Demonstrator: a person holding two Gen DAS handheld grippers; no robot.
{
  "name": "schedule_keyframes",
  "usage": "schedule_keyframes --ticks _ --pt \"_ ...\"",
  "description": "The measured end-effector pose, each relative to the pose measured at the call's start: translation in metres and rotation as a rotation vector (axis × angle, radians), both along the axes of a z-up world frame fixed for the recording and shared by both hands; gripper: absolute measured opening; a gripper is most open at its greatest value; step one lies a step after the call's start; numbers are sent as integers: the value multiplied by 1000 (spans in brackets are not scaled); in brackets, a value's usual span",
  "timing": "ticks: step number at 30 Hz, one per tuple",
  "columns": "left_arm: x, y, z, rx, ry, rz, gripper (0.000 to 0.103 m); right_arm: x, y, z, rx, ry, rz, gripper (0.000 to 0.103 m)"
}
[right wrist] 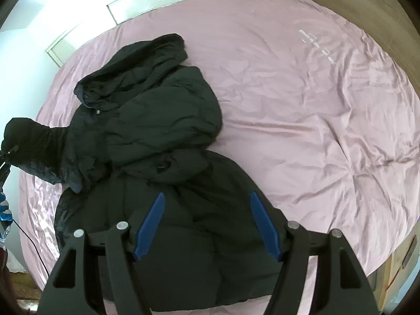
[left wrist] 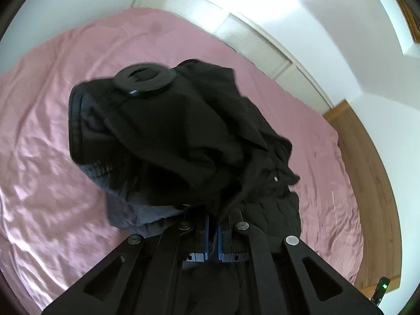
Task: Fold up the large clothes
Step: 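Fold the held sleeve across the jacket body with the left gripper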
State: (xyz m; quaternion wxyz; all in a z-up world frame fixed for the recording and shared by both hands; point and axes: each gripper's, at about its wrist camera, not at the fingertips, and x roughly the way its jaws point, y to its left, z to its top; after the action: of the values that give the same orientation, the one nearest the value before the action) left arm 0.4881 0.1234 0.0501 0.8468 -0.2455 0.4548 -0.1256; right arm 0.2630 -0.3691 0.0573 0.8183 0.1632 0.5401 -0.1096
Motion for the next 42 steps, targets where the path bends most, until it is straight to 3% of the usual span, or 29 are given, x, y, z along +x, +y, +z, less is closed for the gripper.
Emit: schedule_keyframes --ticks 10,22,37,42 --pt "9 -83 -46 12 93 -91 4 -14 -35 -19 15 33 -20 68" --pt "15 -128 -107 32 218 -113 4 -22 -67 -35 22 63 -41 68" --pt "17 -154 -132 47 265 -140 13 -18 -73 -46 30 77 -39 68" --pt "15 -150 -130 25 265 -159 24 -14 -66 -46 29 75 -26 68"
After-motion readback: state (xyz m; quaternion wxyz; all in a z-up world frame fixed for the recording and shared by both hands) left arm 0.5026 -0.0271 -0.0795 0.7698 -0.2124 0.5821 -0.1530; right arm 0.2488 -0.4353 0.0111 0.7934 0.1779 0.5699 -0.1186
